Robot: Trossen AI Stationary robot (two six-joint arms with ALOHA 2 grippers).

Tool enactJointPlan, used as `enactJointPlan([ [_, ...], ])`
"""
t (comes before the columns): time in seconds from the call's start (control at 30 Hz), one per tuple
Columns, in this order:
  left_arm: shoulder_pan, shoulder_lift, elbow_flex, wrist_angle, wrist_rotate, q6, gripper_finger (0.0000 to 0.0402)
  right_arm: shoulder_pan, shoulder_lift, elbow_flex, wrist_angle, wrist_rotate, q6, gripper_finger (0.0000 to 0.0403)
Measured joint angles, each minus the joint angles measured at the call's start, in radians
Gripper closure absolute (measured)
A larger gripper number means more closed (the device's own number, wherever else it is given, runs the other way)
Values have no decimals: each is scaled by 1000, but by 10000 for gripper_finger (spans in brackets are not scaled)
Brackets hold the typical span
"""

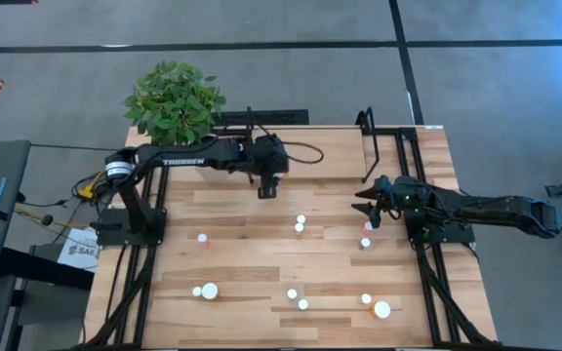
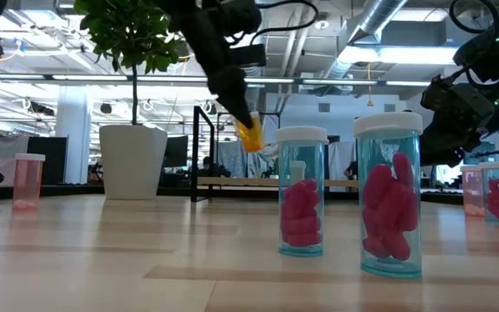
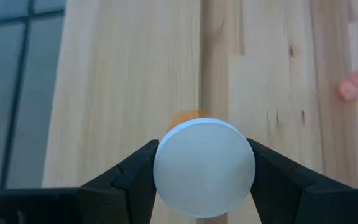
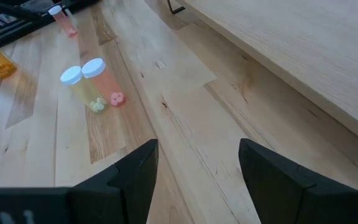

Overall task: Pick and place medicine bottles onto shelf by color
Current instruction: Put the top orange pill bottle on the shelf

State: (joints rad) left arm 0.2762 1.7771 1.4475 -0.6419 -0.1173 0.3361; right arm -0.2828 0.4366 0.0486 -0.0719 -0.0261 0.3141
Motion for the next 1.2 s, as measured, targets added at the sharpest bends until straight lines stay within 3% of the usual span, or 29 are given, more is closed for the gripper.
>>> enactJointPlan([
  [0.53, 135, 322, 470, -355, 84, -24, 205, 0, 15, 0, -1, 6, 0, 154],
  [1.2, 243, 338, 484, -361, 95, -114, 205, 0, 15, 0, -2, 7, 0, 154],
])
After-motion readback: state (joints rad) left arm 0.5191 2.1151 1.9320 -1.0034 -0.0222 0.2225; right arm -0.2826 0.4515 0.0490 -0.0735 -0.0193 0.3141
